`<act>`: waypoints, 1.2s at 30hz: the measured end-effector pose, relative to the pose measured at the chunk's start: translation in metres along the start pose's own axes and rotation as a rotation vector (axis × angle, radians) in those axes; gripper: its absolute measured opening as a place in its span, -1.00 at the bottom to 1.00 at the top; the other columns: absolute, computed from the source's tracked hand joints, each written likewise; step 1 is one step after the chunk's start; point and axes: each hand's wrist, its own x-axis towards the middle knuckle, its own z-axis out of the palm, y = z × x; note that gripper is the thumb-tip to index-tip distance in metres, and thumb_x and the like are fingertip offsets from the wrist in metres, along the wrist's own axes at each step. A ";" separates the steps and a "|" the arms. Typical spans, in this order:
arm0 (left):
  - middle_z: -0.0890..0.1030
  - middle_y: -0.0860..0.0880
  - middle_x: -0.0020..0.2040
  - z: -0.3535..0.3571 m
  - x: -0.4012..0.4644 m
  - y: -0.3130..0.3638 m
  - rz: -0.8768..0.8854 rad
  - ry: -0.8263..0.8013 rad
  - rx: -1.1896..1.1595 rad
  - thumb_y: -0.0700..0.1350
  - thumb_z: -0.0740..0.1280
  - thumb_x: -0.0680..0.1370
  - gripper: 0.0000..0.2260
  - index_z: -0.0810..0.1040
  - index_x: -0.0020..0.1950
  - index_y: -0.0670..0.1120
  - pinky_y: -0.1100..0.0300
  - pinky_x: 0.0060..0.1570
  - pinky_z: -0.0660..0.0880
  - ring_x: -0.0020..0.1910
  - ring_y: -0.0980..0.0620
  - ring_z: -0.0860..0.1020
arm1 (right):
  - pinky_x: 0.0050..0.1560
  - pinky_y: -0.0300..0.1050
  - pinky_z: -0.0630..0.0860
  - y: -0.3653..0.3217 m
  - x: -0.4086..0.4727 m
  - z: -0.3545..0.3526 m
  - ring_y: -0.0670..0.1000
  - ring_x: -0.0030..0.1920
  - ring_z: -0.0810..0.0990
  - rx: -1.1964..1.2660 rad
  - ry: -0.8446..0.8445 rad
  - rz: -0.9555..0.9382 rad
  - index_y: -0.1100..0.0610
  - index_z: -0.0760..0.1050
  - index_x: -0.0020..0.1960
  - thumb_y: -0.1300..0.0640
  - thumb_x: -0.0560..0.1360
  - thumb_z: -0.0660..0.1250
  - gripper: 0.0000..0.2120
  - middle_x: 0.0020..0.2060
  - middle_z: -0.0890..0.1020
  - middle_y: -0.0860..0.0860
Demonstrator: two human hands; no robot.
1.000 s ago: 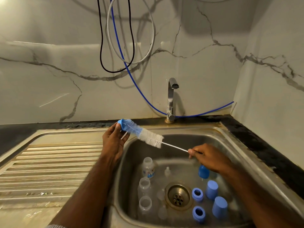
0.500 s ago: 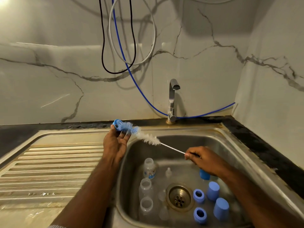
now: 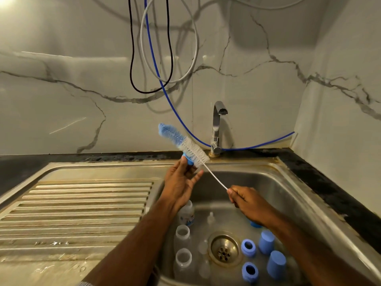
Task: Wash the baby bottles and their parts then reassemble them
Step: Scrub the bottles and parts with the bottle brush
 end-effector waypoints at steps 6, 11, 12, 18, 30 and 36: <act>0.67 -0.23 0.19 -0.012 0.004 0.018 0.093 0.053 -0.008 -0.18 0.35 0.58 -0.71 0.55 0.30 -0.20 -0.01 0.08 0.66 0.19 -0.18 0.66 | -0.16 -0.09 0.51 0.004 -0.001 -0.016 -0.14 -0.33 0.49 -0.054 -0.014 0.006 0.00 0.46 -0.25 0.01 0.68 0.18 -0.67 -0.38 0.53 -0.05; 0.66 -0.23 0.18 0.001 -0.008 0.000 0.051 -0.054 0.206 -0.22 0.37 0.53 -0.66 0.54 0.30 -0.25 0.04 0.09 0.65 0.14 -0.15 0.67 | -0.27 -0.22 0.41 -0.003 0.001 -0.006 -0.14 -0.38 0.46 -0.038 0.059 -0.045 -0.05 0.42 -0.29 0.04 0.65 0.25 -0.67 -0.43 0.50 -0.11; 0.66 -0.25 0.18 0.003 -0.009 -0.005 0.037 -0.072 0.244 -0.24 0.35 0.57 -0.69 0.53 0.31 -0.26 0.05 0.08 0.66 0.13 -0.14 0.67 | -0.28 -0.22 0.41 -0.003 0.002 -0.006 -0.14 -0.37 0.47 -0.040 0.078 -0.046 -0.07 0.42 -0.29 0.04 0.65 0.25 -0.68 -0.43 0.51 -0.11; 0.64 -0.29 0.19 0.011 -0.011 -0.013 -0.009 -0.067 0.170 -0.17 0.30 0.62 -0.68 0.51 0.33 -0.29 0.09 0.01 0.67 0.06 -0.11 0.69 | -0.24 -0.20 0.45 -0.004 0.000 -0.005 -0.15 -0.34 0.51 -0.027 0.046 -0.004 -0.07 0.47 -0.26 0.02 0.65 0.25 -0.70 -0.41 0.53 -0.10; 0.68 -0.19 0.10 0.007 -0.008 -0.016 0.184 0.003 0.542 -0.09 0.36 0.61 -0.67 0.53 0.32 -0.23 0.10 0.05 0.65 0.03 -0.05 0.68 | -0.39 -0.20 0.40 -0.011 -0.003 -0.001 -0.14 -0.46 0.45 0.110 -0.113 0.101 -0.02 0.51 -0.24 -0.03 0.65 0.24 -0.70 -0.44 0.53 -0.10; 0.69 -0.22 -0.05 0.005 -0.009 0.001 -0.250 -0.064 0.139 0.14 0.24 0.61 -0.50 0.52 0.31 -0.25 0.19 -0.20 0.66 -0.21 0.01 0.67 | -0.23 -0.25 0.46 -0.002 -0.002 -0.009 -0.13 -0.26 0.56 -0.063 -0.007 -0.031 -0.19 0.52 -0.17 -0.05 0.65 0.22 -0.77 -0.29 0.59 -0.15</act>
